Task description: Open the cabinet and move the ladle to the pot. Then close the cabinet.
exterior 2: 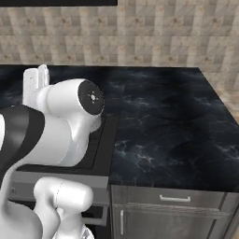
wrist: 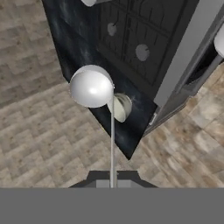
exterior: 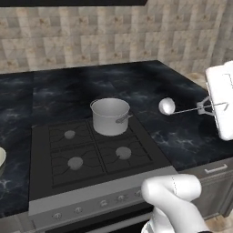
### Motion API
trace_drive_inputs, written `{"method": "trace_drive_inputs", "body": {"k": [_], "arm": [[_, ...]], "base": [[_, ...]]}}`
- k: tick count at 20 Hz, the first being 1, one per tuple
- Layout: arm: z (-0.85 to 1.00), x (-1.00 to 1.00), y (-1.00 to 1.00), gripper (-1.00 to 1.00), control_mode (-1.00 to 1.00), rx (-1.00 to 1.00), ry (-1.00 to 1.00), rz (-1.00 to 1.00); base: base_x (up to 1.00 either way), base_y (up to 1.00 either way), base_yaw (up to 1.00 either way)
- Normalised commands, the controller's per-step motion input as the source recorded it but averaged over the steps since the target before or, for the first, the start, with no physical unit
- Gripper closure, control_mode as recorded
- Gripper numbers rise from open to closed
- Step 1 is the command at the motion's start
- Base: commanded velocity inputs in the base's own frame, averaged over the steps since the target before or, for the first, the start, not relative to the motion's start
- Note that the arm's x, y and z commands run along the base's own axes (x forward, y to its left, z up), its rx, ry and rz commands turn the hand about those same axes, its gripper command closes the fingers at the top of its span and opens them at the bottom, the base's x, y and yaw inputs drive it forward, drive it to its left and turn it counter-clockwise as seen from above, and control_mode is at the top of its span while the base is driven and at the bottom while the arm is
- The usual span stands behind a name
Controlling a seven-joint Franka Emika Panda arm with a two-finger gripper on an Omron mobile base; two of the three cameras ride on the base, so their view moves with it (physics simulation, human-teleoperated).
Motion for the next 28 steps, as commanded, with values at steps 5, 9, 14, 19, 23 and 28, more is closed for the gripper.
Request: {"method": "trace_drive_inputs", "body": {"k": [5, 9, 14, 19, 23, 28], "arm": [[0.0, 0.6, 0.3, 1.0, -1.0, -0.03, 0.0, 0.05], [0.0, 0.48, 0.05, 1.0, -1.0, -0.01, 0.01, 0.05], [0.03, 0.27, -0.01, 1.0, -1.0, 0.0, 0.01, 0.07], [0.0, 0.42, 0.0, 1.0, -1.0, 0.0, 0.09, 0.05], [0.0, 0.41, 0.0, 1.0, -1.0, 0.0, 0.11, 0.02], [0.0, 0.35, 0.0, 1.0, -1.0, 0.0, 0.08, 0.0]], "base": [[0.0, 0.0, 0.0], [0.0, 0.0, 0.0], [0.0, 0.0, 0.0], [0.0, 0.0, 0.0], [0.0, 0.0, 0.0], [0.0, 0.0, 0.0]]}}
